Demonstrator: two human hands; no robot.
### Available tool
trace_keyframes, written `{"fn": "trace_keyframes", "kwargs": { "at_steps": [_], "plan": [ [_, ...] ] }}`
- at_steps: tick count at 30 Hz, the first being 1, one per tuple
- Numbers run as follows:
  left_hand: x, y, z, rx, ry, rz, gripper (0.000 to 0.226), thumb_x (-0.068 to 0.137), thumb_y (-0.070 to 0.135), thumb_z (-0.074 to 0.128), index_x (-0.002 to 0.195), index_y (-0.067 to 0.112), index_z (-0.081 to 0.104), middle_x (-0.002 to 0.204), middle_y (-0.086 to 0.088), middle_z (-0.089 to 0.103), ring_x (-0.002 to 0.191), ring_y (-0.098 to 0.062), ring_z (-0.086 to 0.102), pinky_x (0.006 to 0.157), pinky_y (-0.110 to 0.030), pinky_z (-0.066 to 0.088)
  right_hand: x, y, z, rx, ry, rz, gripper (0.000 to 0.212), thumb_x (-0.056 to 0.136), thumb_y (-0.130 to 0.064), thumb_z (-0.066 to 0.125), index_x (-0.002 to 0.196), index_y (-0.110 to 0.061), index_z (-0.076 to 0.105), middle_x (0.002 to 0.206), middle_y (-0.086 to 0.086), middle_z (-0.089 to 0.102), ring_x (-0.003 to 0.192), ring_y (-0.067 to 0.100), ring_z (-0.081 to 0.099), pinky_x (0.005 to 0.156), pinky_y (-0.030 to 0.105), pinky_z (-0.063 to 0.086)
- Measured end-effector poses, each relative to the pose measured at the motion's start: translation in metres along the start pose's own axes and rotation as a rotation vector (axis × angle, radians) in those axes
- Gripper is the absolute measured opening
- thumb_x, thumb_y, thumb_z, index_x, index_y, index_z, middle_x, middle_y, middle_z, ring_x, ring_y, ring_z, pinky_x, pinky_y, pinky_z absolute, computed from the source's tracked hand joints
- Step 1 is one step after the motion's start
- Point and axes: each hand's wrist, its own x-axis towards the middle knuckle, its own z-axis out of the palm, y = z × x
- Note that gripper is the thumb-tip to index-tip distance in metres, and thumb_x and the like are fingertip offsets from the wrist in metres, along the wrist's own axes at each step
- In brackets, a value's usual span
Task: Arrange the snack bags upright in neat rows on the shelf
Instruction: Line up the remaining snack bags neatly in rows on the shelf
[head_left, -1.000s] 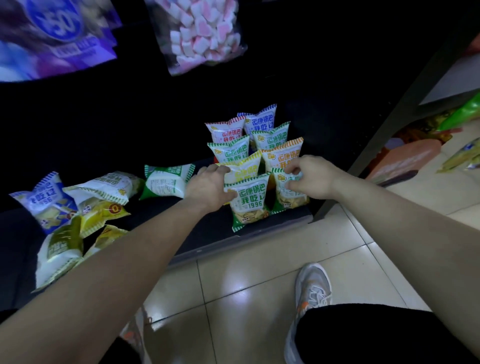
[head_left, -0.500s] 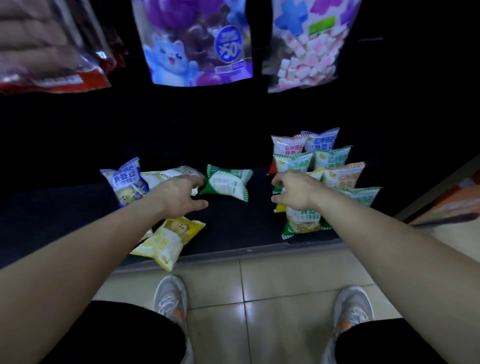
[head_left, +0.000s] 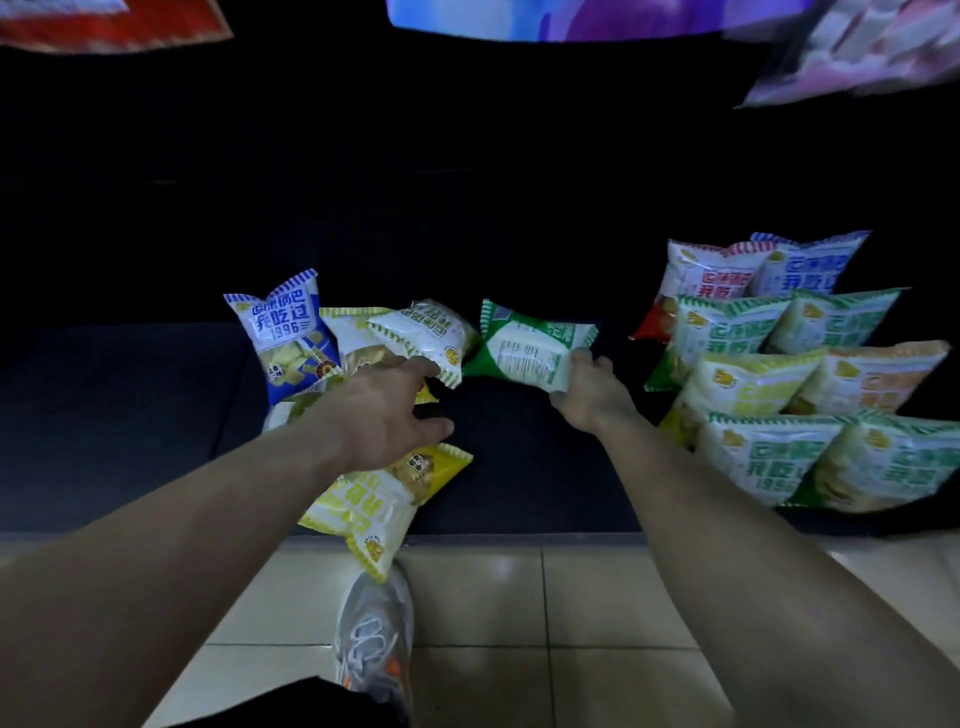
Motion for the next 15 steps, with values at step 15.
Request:
{"fn": "trace_keyframes", "kwargs": {
  "at_steps": [15],
  "plan": [
    [0.002,0.03,-0.002,-0.026,-0.014,0.004,0.067,0.086,0.052,0.062,0.143,0.026,0.039,0.14,0.0,0.049,0.125,-0.02,0.047,0.099,-0.033,0.041,-0.021,0.019,-0.04,0.001,0.426,-0.295,0.027,0.098,-0.025,0.056,0.116,-0.008,0.066,0.094,0.017,0.068,0.084,0.034,0.065,0.071,0.04,0.054]
  ]
}}
